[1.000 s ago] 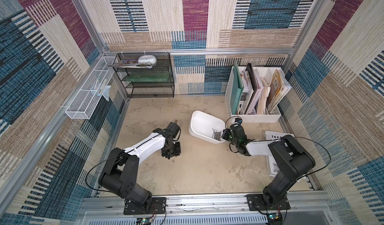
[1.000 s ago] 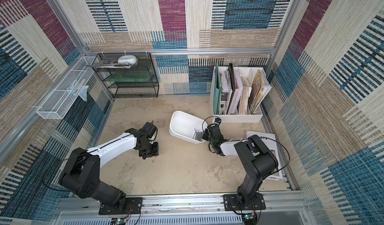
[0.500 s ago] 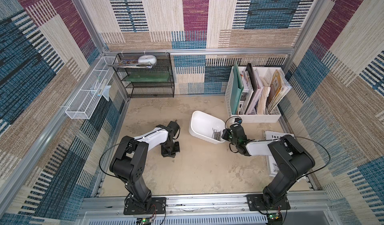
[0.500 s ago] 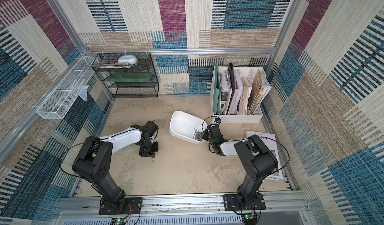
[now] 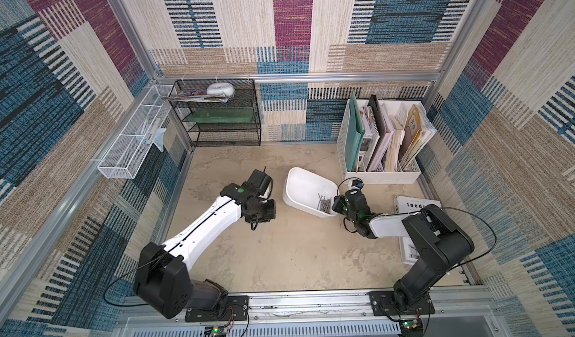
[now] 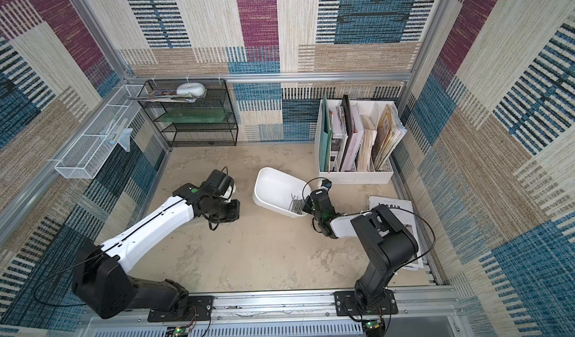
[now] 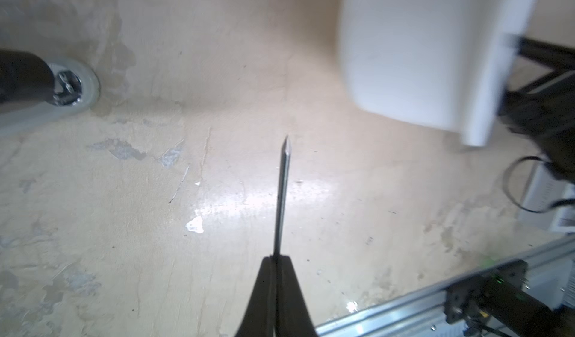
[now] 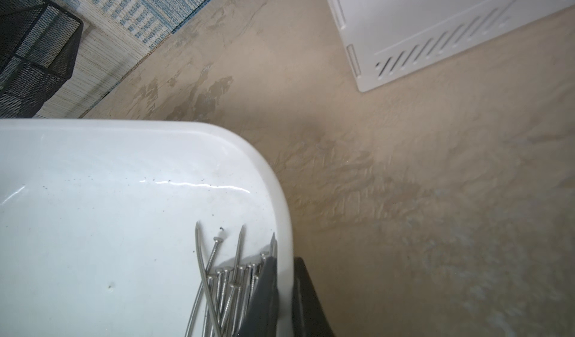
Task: Put the nails on the desktop into the storage box
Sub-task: Pick up the nail from the center of the board, then place the nail in the storage box.
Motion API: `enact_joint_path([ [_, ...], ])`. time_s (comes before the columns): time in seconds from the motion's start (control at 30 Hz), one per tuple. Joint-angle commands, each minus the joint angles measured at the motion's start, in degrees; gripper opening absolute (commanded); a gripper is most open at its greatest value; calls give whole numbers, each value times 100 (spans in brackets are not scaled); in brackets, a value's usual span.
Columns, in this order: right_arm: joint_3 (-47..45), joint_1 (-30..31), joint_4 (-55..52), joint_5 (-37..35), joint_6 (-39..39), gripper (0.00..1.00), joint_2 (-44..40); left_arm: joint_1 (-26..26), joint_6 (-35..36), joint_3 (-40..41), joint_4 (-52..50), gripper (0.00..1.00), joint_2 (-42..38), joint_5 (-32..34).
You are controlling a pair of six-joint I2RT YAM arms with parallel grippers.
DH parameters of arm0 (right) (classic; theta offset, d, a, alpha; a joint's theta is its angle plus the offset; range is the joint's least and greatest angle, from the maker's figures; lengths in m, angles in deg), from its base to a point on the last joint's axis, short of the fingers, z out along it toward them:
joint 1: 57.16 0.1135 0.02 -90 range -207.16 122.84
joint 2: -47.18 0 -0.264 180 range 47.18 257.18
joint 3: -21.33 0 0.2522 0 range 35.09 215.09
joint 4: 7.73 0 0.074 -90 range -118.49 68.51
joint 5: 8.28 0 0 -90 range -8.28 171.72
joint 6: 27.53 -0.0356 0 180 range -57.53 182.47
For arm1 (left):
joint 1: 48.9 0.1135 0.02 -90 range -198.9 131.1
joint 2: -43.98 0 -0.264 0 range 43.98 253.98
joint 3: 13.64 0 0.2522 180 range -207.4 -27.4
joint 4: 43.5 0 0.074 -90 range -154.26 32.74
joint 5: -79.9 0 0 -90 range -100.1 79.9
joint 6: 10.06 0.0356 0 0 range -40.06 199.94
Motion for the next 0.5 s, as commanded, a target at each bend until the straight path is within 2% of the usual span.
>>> enact_joint_path([
  [0.0,-112,123,-215,-480,129,0,-109,-162,-37,-670,-581,0,-135,-138],
  [0.07,-164,178,-139,-641,124,0,-182,-298,-54,-1123,-602,0,10,-244],
  [0.27,-138,230,-214,-733,91,0,-144,-854,75,-2528,-685,0,1190,-239],
  [0.47,-253,269,-106,-824,47,0,-188,-957,229,-3622,-755,0,2358,-348],
])
